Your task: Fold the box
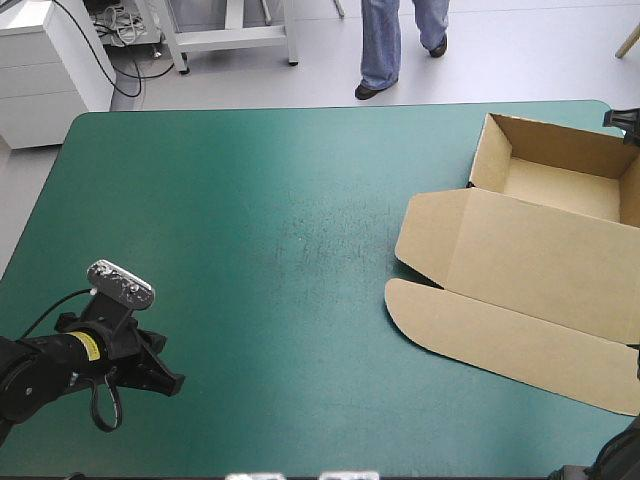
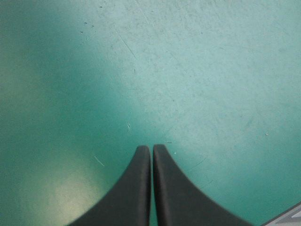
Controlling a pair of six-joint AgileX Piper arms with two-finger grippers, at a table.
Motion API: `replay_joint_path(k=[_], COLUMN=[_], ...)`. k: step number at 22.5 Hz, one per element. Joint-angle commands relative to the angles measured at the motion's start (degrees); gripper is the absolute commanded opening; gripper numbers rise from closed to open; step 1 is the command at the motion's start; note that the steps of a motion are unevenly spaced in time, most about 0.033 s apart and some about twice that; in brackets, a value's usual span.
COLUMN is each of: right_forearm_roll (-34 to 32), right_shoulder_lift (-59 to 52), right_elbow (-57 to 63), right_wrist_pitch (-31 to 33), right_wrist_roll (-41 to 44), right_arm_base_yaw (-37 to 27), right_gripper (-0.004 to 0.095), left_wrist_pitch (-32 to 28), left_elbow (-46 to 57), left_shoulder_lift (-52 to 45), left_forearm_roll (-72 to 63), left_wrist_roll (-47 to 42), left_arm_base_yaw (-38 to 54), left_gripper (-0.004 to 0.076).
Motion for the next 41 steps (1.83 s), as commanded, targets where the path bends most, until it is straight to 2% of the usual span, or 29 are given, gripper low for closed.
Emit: replay_joint_path(k=[1,7,13,18,27,30,34,37,41], right_forearm_roll=[2.8,2.8,1.6,1.6,1.8,1.8,1.8,1.6,1.6], right_shoulder_lift=[-5.5,-10.1,-19.6,-25.8,-41.3,-52.2,-65.6,-76.0,-82.8], right_elbow=[-1.8,0.7,13.9,23.2,42.4,54.0,66.3,74.7,80.0], right_wrist_pitch=[-1.9,-1.9,-1.9,-2.0,-5.6,-8.3,-8.4,-11.0,-12.6], right_wrist_roll=[-1.1,-0.4,-1.8,-3.4,-5.1,-5.5,-7.5,-8.0,-8.0], right_arm_base_yaw=[2.0,10.5,21.5,25.2,27.3,27.3,27.3,27.3,27.3], right_gripper=[-0.0019,-0.0016,-0.0016,-0.0016,-0.0016,-0.0016,-0.0016,-0.0016,-0.0016], left_wrist_pitch=[-2.5,-2.3,-5.0,-5.1,-6.2,-6.2,-6.2,-6.2,-6.0], left_elbow=[-1.4,-1.4,-1.4,-1.4,3.7,7.1,9.7,11.7,13.5], left_shoulder_lift=[-0.3,-0.3,-0.3,-0.7,-8.4,-14.9,-21.0,-23.6,-23.9], left_forearm_roll=[-0.1,-0.3,-0.1,-0.1,-0.1,-0.6,-0.8,-1.9,-4.3], left_wrist_roll=[-0.5,-0.5,-0.5,-0.5,-0.7,-0.7,-0.7,-0.7,-0.6], left_arm_base_yaw=[0.0,0.0,0.0,0.0,0.0,0.0,0.0,0.0,0.0], left_gripper=[-0.0008,-0.0008,-0.0008,-0.0008,-0.0008,-0.0008,-0.0008,-0.0008,-0.0008])
